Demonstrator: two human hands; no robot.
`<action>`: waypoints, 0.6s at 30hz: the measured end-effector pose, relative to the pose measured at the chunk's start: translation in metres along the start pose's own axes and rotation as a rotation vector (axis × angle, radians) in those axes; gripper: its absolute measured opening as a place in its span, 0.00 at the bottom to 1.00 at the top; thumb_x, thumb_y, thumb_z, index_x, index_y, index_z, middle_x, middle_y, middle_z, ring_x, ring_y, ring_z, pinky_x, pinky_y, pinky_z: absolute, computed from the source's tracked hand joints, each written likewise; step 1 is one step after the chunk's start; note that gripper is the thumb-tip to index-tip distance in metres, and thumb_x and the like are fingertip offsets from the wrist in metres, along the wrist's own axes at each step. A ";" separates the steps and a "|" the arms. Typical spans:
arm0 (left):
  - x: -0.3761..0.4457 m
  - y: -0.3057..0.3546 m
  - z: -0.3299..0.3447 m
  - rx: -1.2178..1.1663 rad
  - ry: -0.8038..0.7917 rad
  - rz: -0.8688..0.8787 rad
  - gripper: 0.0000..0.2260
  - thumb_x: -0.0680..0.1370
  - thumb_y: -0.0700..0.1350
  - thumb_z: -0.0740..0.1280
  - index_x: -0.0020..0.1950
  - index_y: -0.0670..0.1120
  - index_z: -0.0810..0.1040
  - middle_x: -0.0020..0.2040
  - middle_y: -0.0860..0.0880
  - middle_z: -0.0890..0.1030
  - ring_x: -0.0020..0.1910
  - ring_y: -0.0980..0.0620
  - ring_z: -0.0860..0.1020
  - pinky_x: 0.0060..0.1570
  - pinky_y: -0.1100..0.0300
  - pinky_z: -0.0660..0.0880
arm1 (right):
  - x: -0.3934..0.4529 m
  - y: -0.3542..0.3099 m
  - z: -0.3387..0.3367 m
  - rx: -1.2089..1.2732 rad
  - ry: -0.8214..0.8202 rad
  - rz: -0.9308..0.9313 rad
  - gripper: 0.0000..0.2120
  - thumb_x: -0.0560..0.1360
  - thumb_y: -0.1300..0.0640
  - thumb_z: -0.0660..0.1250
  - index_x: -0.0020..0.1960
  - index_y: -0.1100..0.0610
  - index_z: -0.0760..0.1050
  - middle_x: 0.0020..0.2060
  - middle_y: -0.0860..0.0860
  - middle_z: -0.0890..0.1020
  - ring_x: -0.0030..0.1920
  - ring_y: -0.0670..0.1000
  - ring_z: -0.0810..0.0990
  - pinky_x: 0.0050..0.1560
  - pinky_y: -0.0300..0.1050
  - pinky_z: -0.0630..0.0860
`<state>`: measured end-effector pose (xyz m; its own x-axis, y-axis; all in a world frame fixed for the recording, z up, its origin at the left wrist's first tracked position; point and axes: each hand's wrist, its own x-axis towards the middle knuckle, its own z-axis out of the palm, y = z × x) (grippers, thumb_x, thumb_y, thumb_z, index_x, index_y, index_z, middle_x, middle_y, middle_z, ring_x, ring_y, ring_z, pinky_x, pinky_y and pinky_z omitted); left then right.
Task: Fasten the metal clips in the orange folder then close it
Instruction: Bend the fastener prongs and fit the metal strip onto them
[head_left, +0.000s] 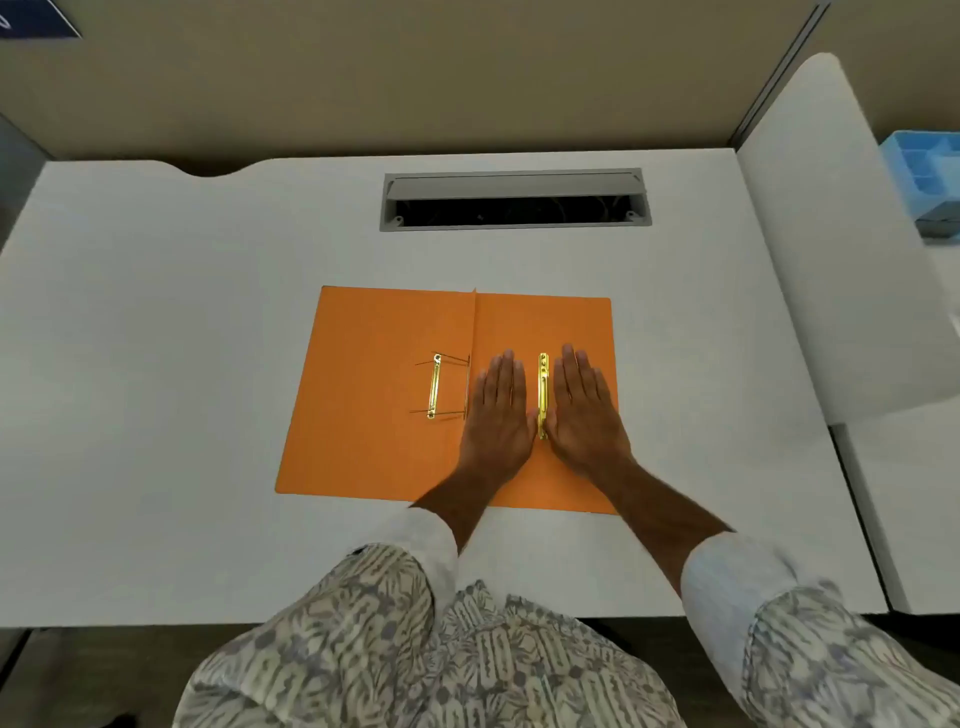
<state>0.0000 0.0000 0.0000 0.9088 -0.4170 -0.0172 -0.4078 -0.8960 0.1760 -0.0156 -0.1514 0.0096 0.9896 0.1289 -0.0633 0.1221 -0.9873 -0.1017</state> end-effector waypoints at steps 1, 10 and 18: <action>-0.002 0.003 0.001 -0.011 -0.033 -0.034 0.29 0.84 0.52 0.48 0.80 0.37 0.49 0.81 0.37 0.50 0.81 0.40 0.47 0.79 0.43 0.50 | -0.002 -0.002 0.002 0.015 -0.033 0.030 0.32 0.81 0.49 0.48 0.79 0.64 0.46 0.79 0.61 0.48 0.79 0.60 0.45 0.77 0.60 0.52; -0.005 0.024 -0.013 -0.537 -0.055 -0.351 0.21 0.77 0.32 0.60 0.71 0.39 0.71 0.66 0.39 0.73 0.64 0.40 0.72 0.63 0.50 0.71 | -0.023 -0.009 0.007 0.597 0.014 0.218 0.27 0.77 0.70 0.59 0.75 0.65 0.61 0.71 0.62 0.71 0.71 0.62 0.69 0.71 0.52 0.65; 0.017 0.031 -0.022 -1.291 -0.175 -1.002 0.11 0.73 0.39 0.63 0.53 0.46 0.79 0.55 0.44 0.84 0.54 0.45 0.82 0.48 0.55 0.81 | -0.014 -0.018 0.001 1.012 -0.063 0.519 0.21 0.80 0.69 0.55 0.72 0.62 0.68 0.62 0.56 0.79 0.58 0.52 0.79 0.57 0.38 0.74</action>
<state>0.0051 -0.0318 0.0270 0.6920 0.1241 -0.7112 0.7219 -0.1274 0.6802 -0.0321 -0.1353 0.0111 0.8940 -0.2406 -0.3781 -0.4462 -0.3984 -0.8014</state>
